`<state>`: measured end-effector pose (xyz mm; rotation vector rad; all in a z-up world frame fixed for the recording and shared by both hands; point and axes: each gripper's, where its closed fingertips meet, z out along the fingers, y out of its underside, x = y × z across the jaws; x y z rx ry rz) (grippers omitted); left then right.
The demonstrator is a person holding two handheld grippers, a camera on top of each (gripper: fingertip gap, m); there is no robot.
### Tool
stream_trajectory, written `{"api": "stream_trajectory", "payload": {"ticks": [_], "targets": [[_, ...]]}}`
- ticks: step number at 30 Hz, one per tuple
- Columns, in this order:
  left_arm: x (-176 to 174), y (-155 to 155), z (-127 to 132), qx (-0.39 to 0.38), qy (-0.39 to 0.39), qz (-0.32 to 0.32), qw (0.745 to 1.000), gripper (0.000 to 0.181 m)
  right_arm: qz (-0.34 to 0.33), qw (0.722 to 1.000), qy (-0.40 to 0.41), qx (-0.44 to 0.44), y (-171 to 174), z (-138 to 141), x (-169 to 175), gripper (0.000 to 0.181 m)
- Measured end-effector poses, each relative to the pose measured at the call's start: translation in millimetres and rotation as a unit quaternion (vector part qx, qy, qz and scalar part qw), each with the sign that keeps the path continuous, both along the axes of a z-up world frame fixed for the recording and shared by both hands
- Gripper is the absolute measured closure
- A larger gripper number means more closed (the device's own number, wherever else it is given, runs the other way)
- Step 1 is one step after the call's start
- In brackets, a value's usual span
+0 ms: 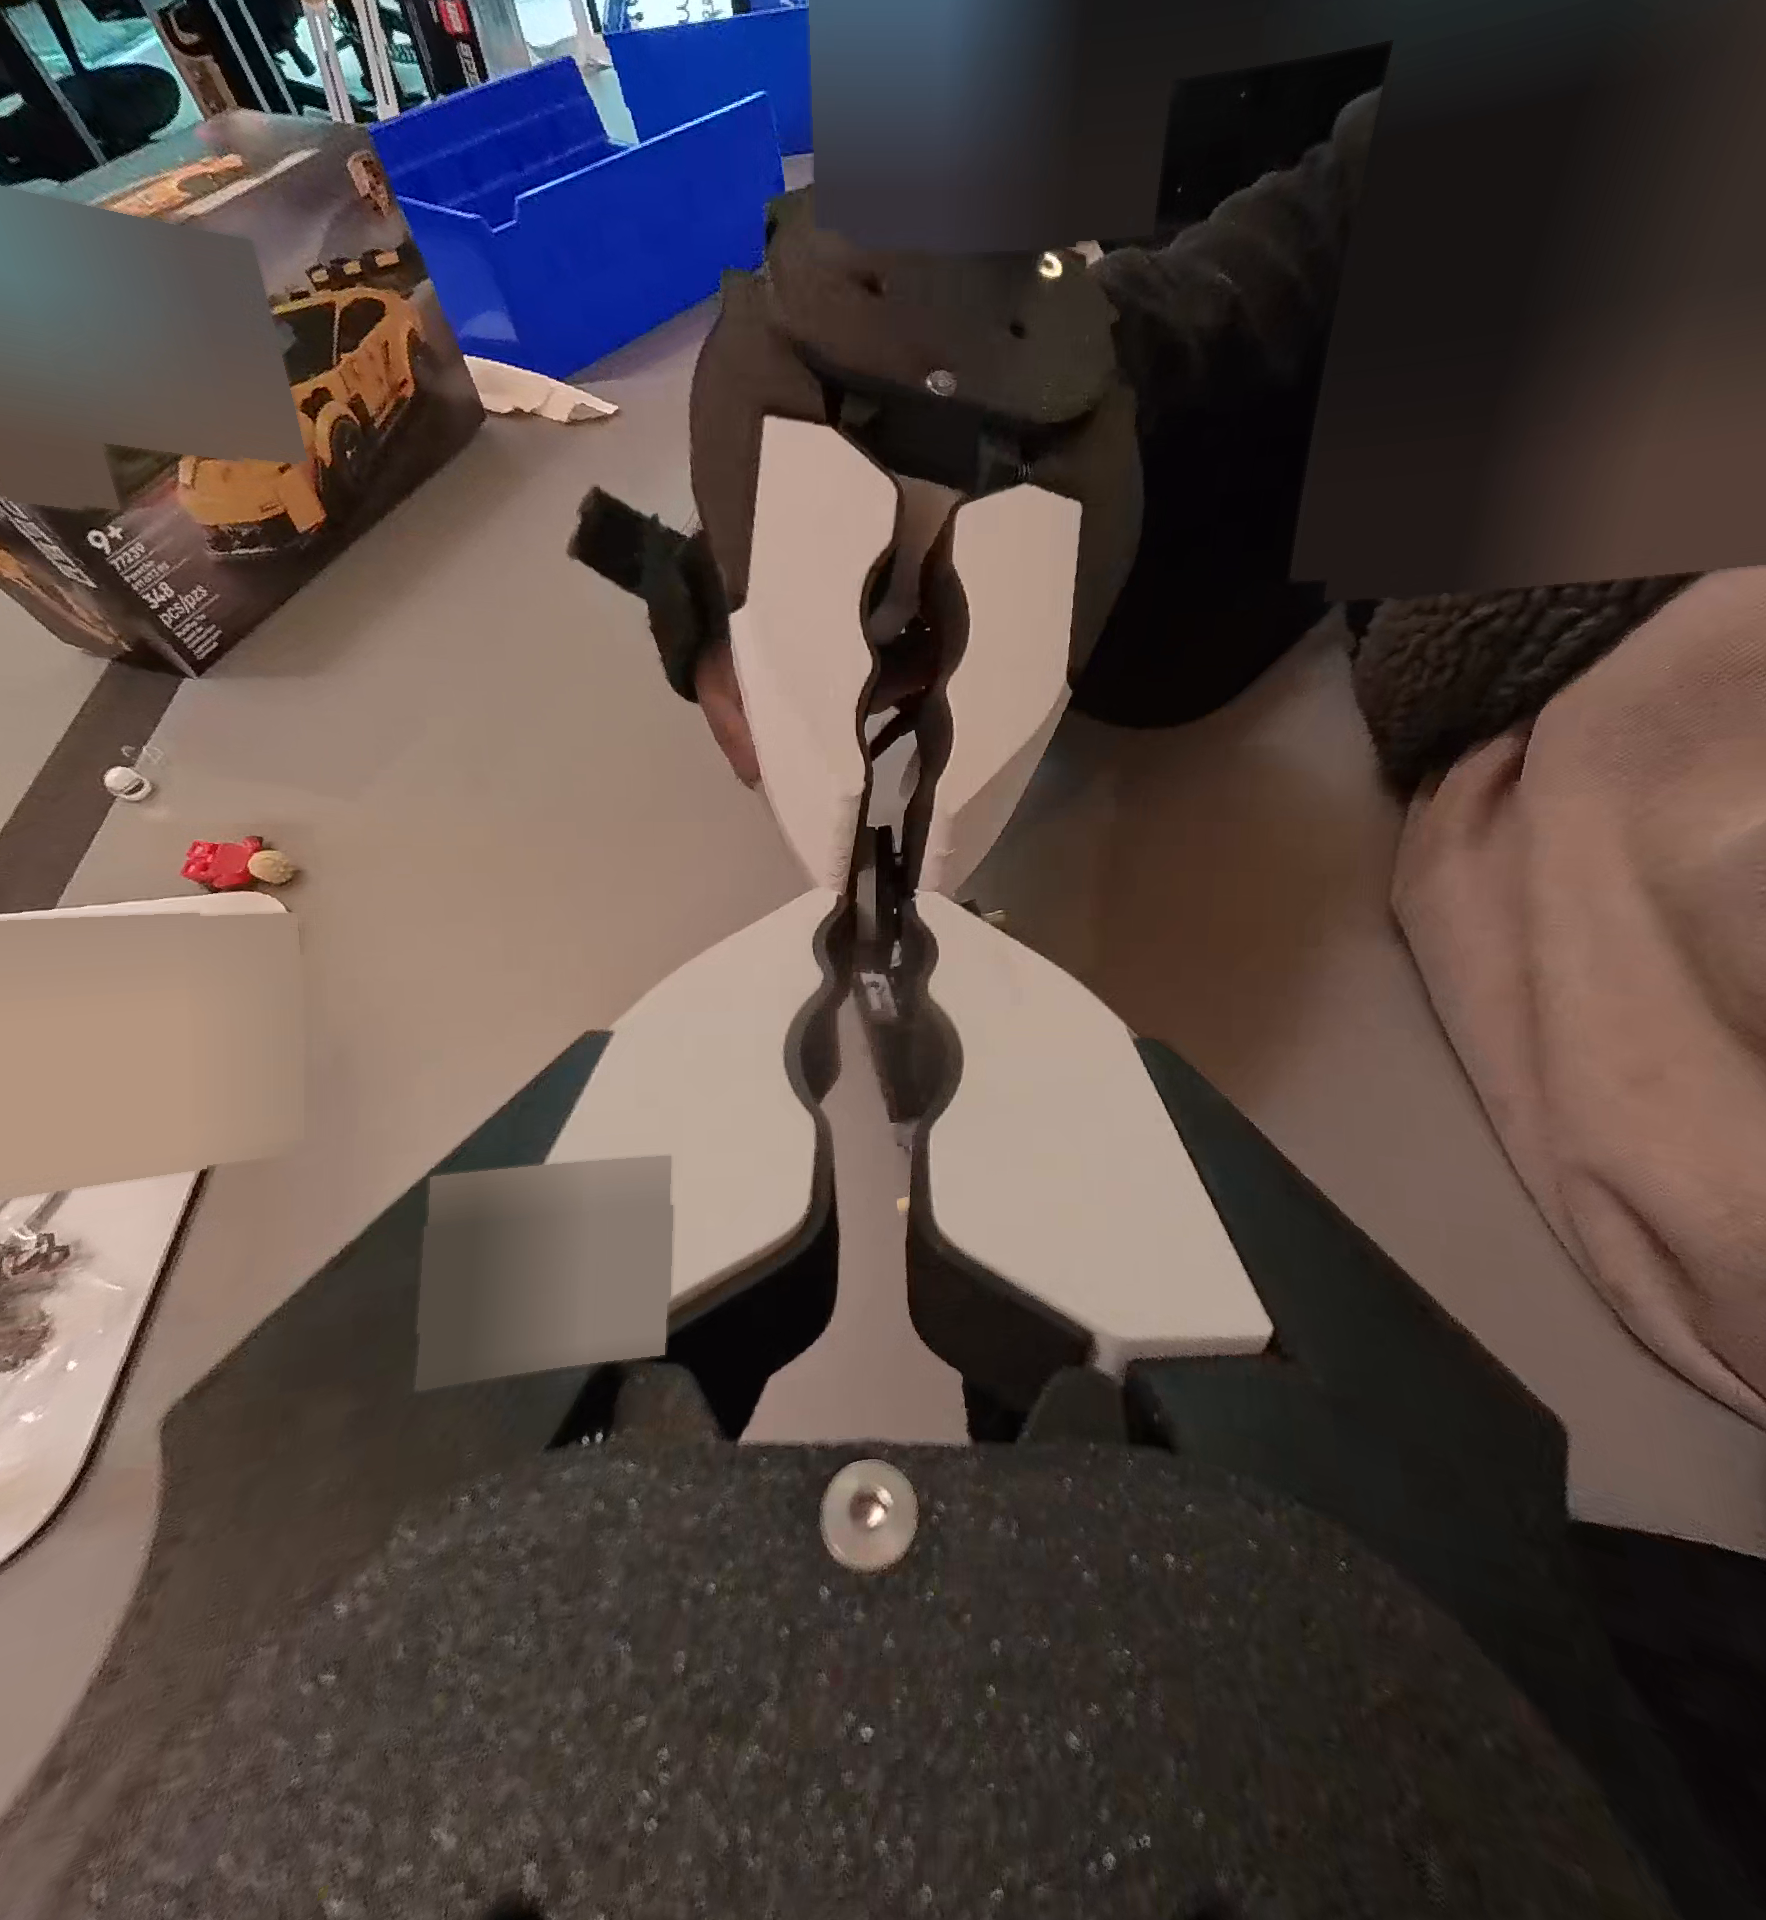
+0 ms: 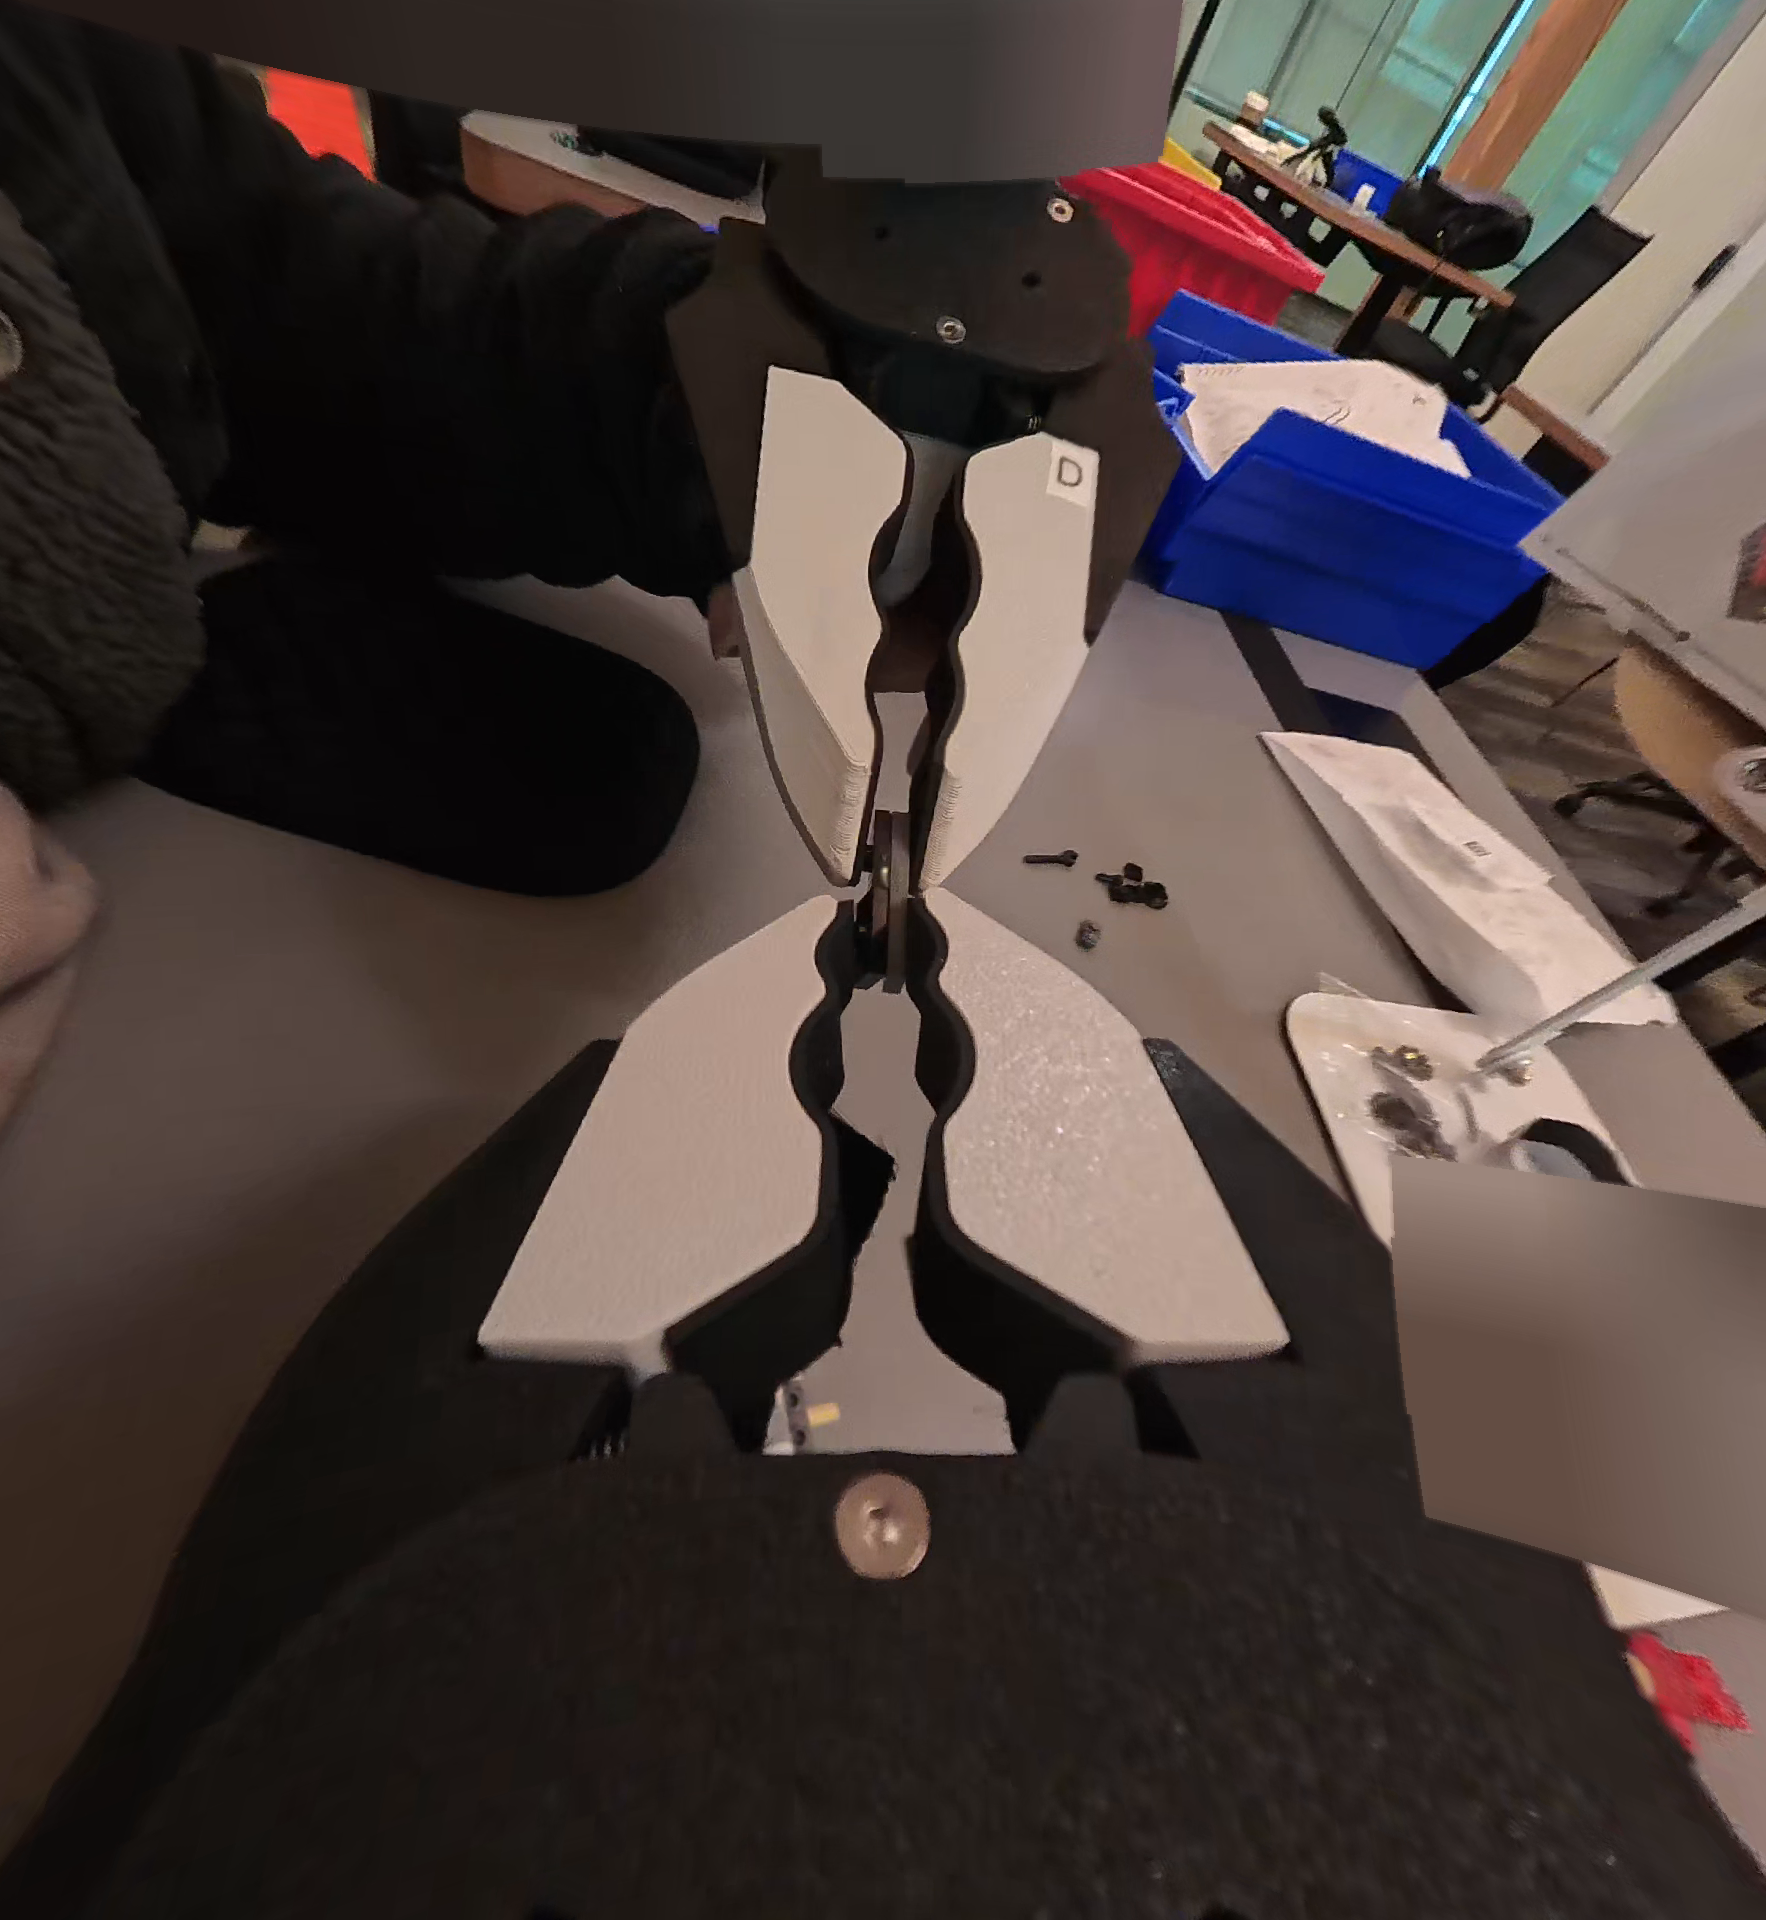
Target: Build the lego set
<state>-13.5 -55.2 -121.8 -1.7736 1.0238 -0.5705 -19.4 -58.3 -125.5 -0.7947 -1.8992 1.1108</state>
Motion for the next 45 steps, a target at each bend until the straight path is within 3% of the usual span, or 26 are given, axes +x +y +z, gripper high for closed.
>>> {"api": "stream_trajectory", "payload": {"ticks": [21, 33, 45], "targets": [[3.7, -4.9, 0.7, -0.017, -0.061, -0.013, 0.998, 0.174, -0.036, 0.972, 0.107, 0.208, -1.0, -2.4, 1.7, 0.172], [2.9, -2.9, -12.2, 0.03, 0.001, -0.003, 1.0, 0.174, -0.011, 0.997, 0.013, 0.081, -1.3, -15.4, 2.3, 0.167], [6.5, -5.0, -12.9, 0.033, -0.004, -0.007, 0.999, 0.174, -0.012, 0.993, 0.009, 0.121, -3.1, -19.3, 2.6, 0.172]]}}
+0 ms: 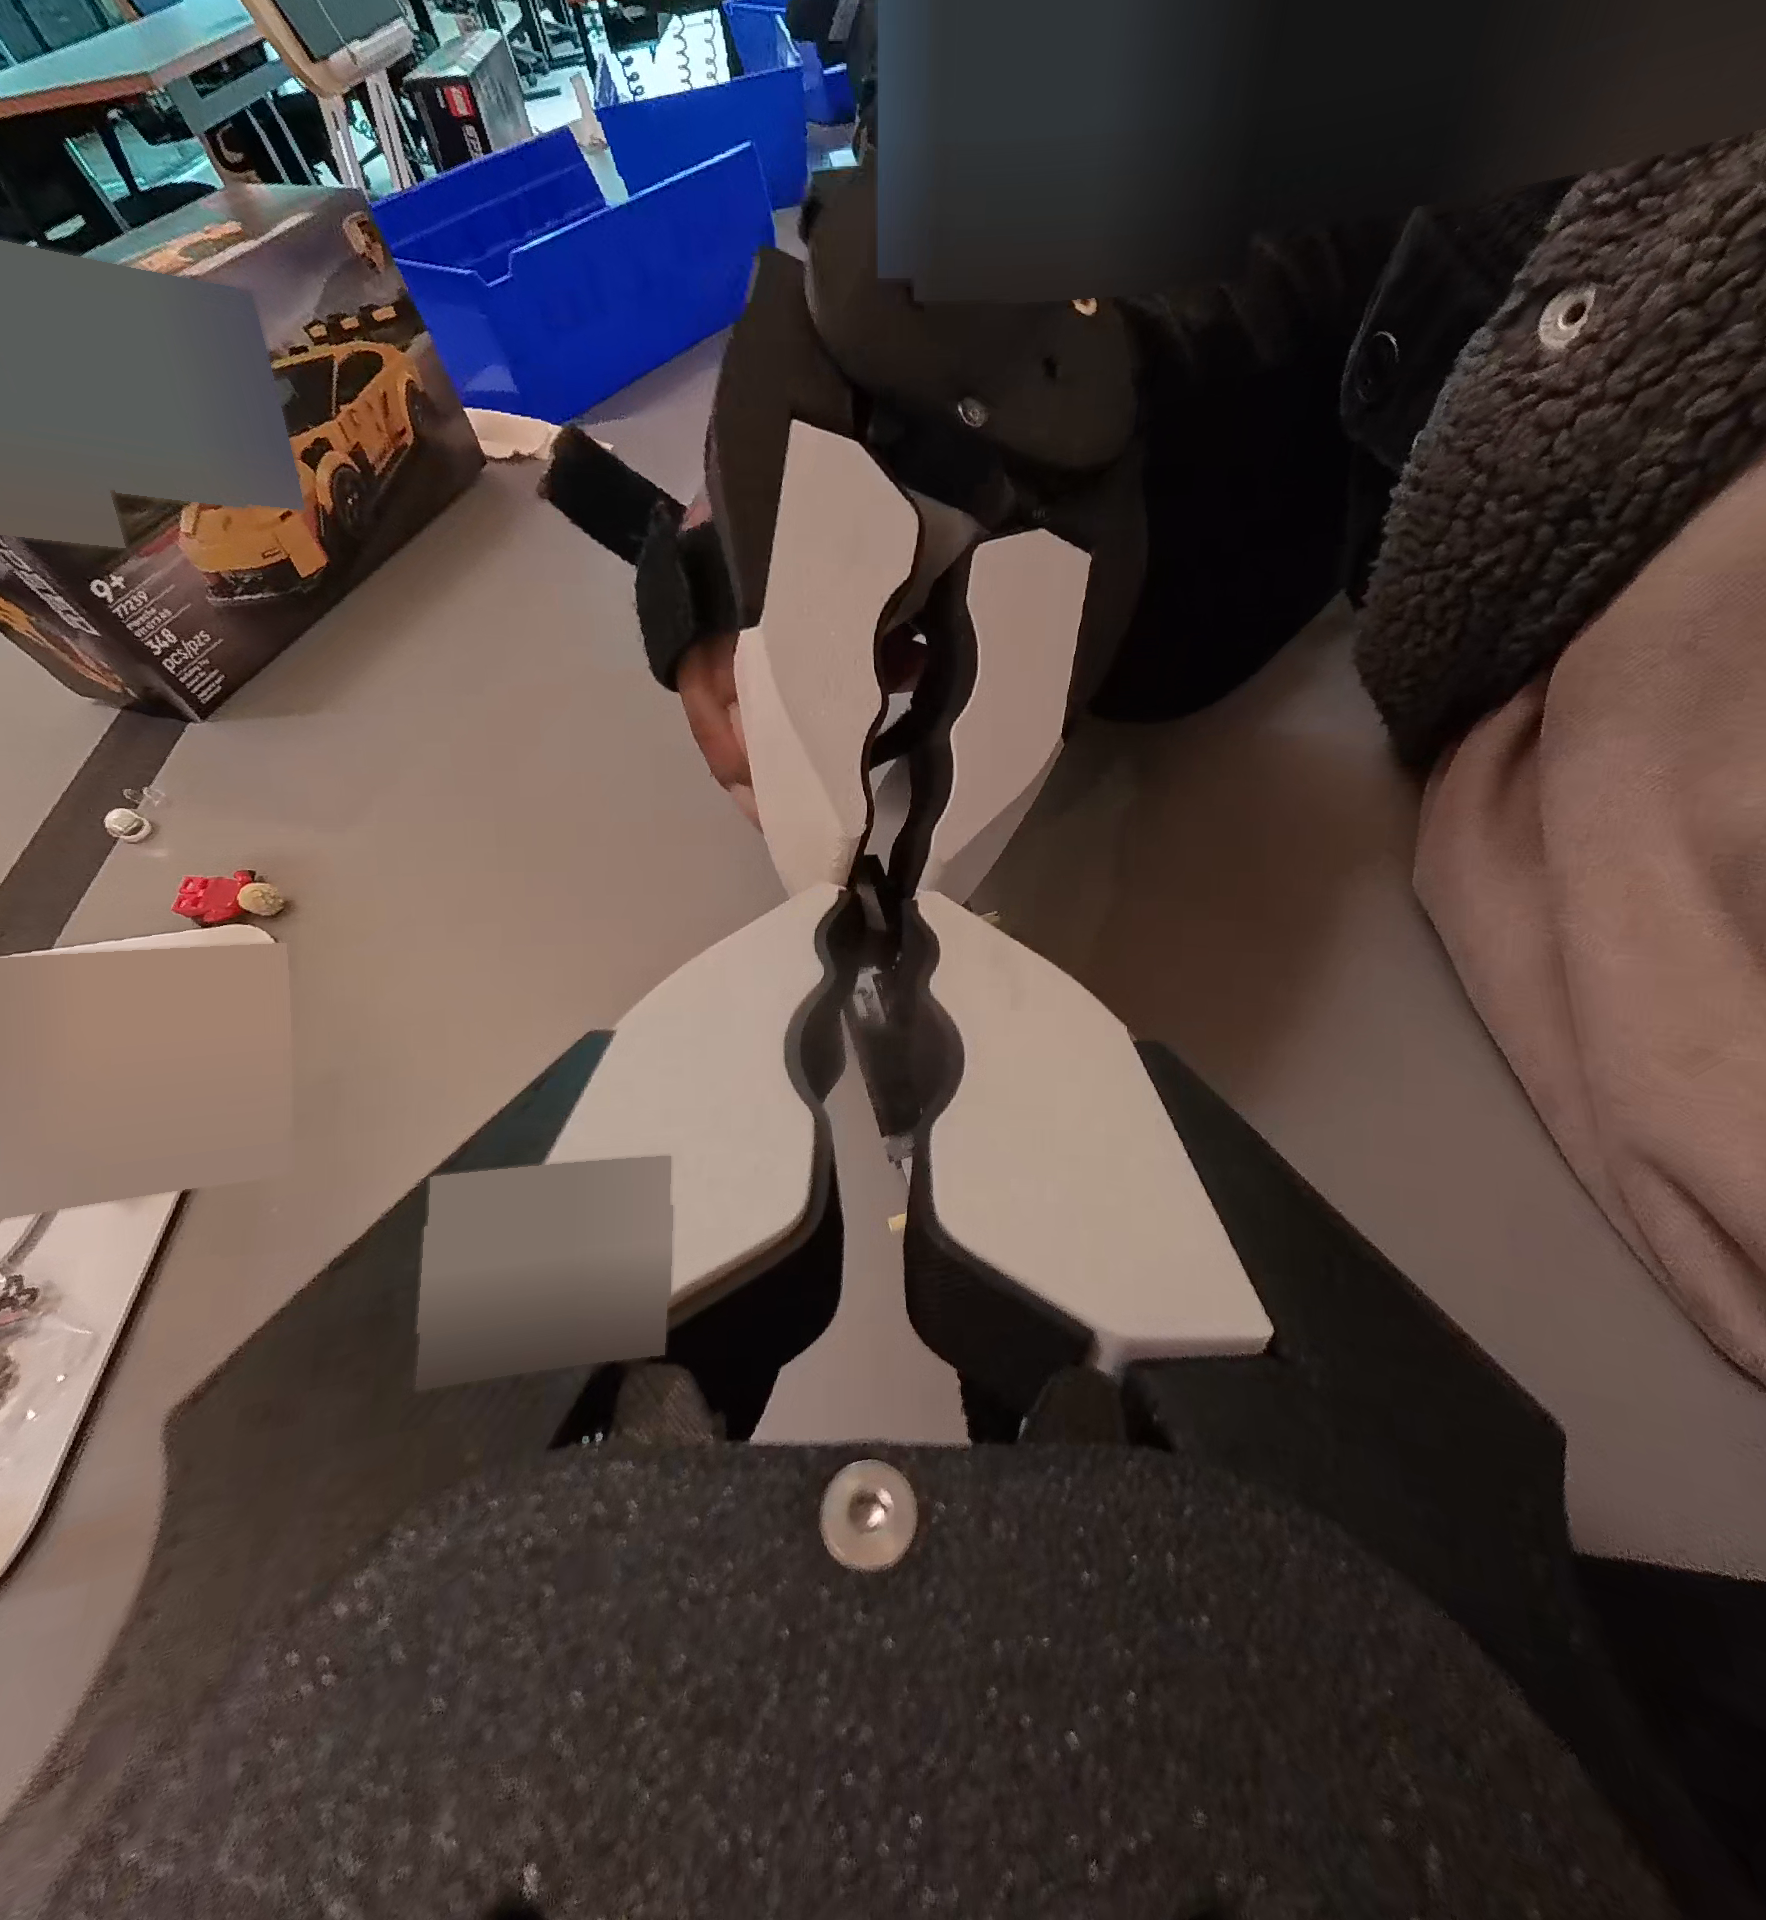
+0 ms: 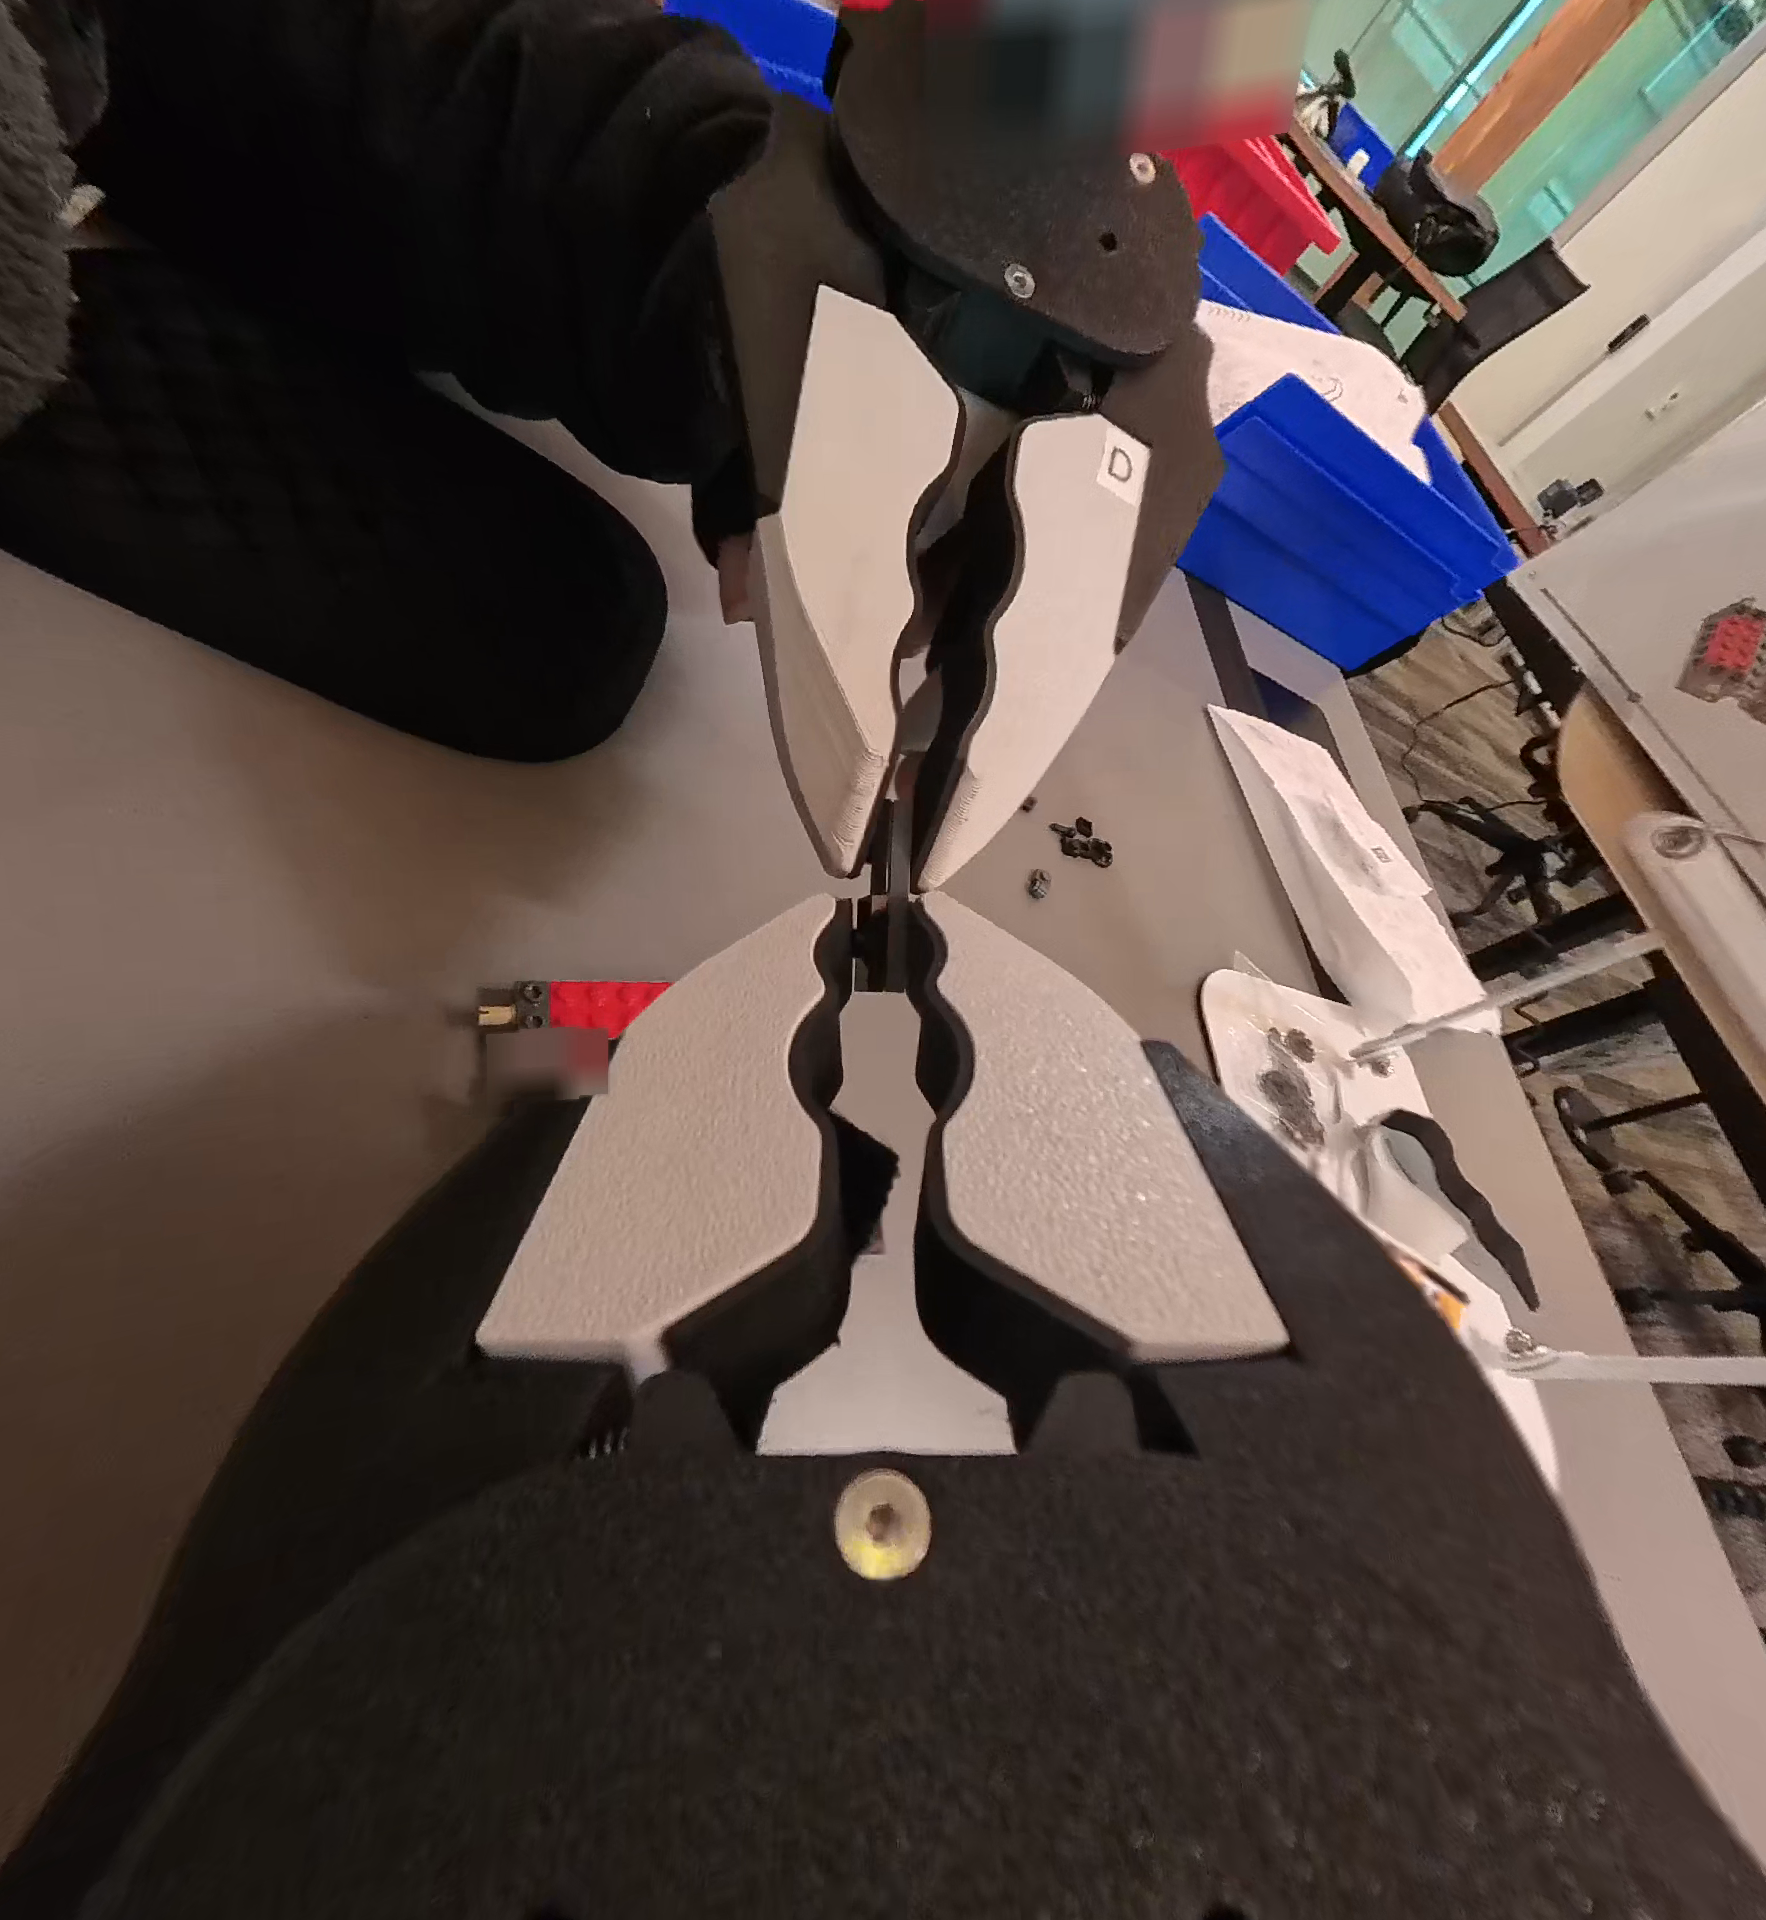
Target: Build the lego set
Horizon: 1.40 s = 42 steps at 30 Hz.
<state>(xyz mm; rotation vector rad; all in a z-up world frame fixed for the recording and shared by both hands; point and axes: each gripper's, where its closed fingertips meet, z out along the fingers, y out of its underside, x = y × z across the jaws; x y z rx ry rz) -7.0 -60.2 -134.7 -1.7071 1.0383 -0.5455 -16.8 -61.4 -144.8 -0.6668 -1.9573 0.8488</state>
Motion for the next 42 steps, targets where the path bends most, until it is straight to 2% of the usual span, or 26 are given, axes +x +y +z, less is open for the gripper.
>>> {"api": "stream_trajectory", "payload": {"ticks": [10, 15, 19, 26, 31, 35, 37, 39, 42], "targets": [[-0.7, 0.0, 5.9, -0.019, -0.049, 0.017, 0.998, 0.173, -0.036, 0.997, 0.048, 0.056, 4.1, 5.9, -4.6, 0.173], [-1.1, -0.8, 6.4, -0.017, -0.043, 0.016, 0.999, 0.173, -0.035, 0.995, 0.056, 0.073, 3.7, 6.7, -5.3, 0.173], [-3.7, 2.2, 4.3, -0.021, -0.049, 0.023, 0.998, 0.174, -0.034, 0.997, 0.047, 0.047, 5.5, 4.4, -8.0, 0.173], [-7.8, 5.5, 8.7, -0.029, -0.119, 0.015, 0.992, 0.174, -0.041, 0.999, 0.024, -0.02, 10.8, 4.8, -10.6, 0.169], [-5.7, 4.9, 8.7, -0.033, -0.124, 0.01, 0.992, 0.173, -0.026, 0.998, 0.013, -0.048, 8.8, 6.1, -7.8, 0.173], [-6.4, 5.6, 10.2, -0.012, -0.109, 0.015, 0.994, 0.172, -0.016, 0.988, -0.041, -0.147, 6.2, 4.7, -6.3, 0.173], [-8.1, 6.1, 10.7, 0.025, -0.075, 0.022, 0.997, 0.159, -0.005, 0.975, -0.07, -0.209, 5.1, 6.2, -4.4, 0.173], [-6.9, 3.9, 7.2, 0.057, -0.024, 0.018, 0.998, 0.155, 0.021, 0.955, -0.119, -0.27, -0.9, 4.3, 0.5, 0.173], [0.7, -1.5, 4.5, 0.109, 0.035, 0.004, 0.993, 0.165, 0.058, 0.915, -0.187, -0.353, -11.3, -0.2, 7.5, 0.173]]}}
